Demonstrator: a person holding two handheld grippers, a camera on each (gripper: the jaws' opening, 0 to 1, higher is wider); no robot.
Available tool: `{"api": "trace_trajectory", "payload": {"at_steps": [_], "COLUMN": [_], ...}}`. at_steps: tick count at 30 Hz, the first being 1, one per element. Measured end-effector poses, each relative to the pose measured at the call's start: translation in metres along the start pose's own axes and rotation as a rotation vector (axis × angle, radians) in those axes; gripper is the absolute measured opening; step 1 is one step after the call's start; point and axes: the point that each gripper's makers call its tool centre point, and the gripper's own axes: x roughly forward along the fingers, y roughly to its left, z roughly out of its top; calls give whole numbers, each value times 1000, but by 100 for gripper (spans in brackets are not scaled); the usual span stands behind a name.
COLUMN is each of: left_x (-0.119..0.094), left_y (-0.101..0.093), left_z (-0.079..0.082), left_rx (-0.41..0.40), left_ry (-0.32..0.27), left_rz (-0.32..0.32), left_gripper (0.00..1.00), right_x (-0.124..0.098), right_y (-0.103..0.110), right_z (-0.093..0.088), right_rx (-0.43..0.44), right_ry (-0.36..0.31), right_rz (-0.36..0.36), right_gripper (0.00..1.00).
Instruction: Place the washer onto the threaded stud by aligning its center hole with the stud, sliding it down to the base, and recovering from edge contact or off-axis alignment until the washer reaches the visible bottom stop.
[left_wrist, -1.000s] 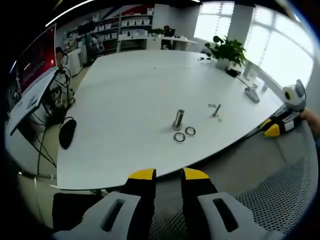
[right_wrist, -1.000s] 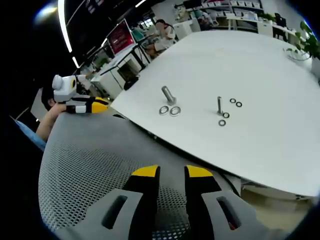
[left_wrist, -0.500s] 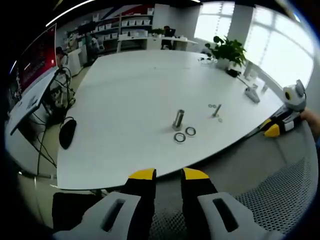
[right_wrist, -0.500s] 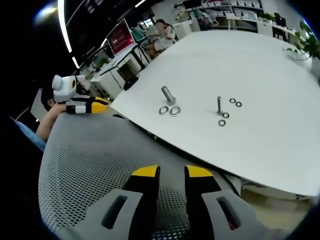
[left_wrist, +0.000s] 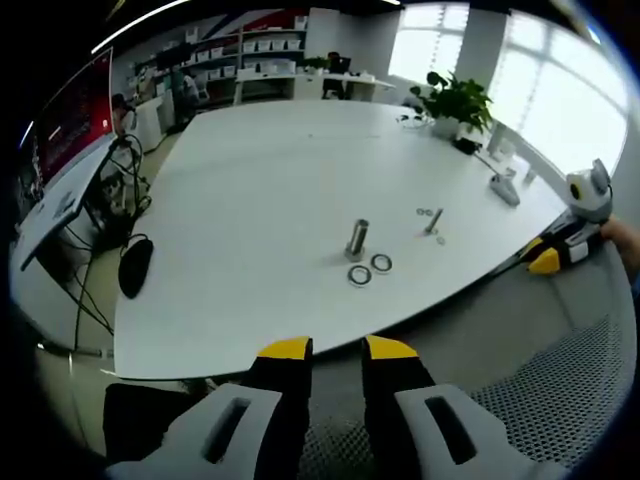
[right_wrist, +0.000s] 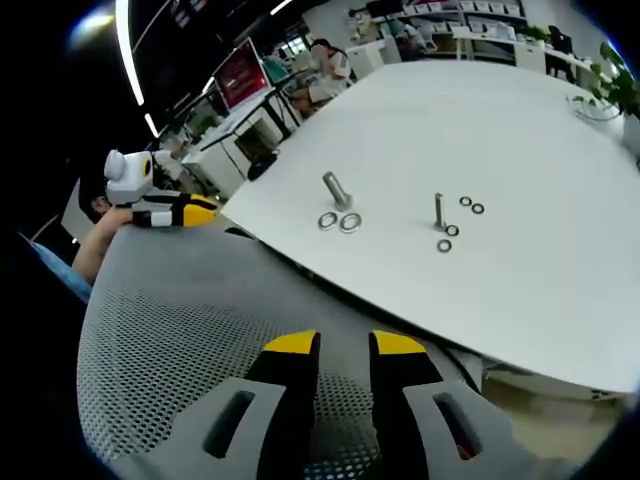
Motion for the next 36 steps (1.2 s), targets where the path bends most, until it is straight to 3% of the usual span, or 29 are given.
{"api": "trace_trajectory", "payload": {"at_steps": [36], "left_x": [0], "left_y": [0], "left_z": [0], "left_rx": [3], "left_ry": [5], "left_rz": [-3], "left_gripper": [17], "right_x": [1], "right_y": [-1], "right_z": [1], "right_rx": [3], "right_ry": [2], "right_rz": [-9], "right_gripper": [22]}}
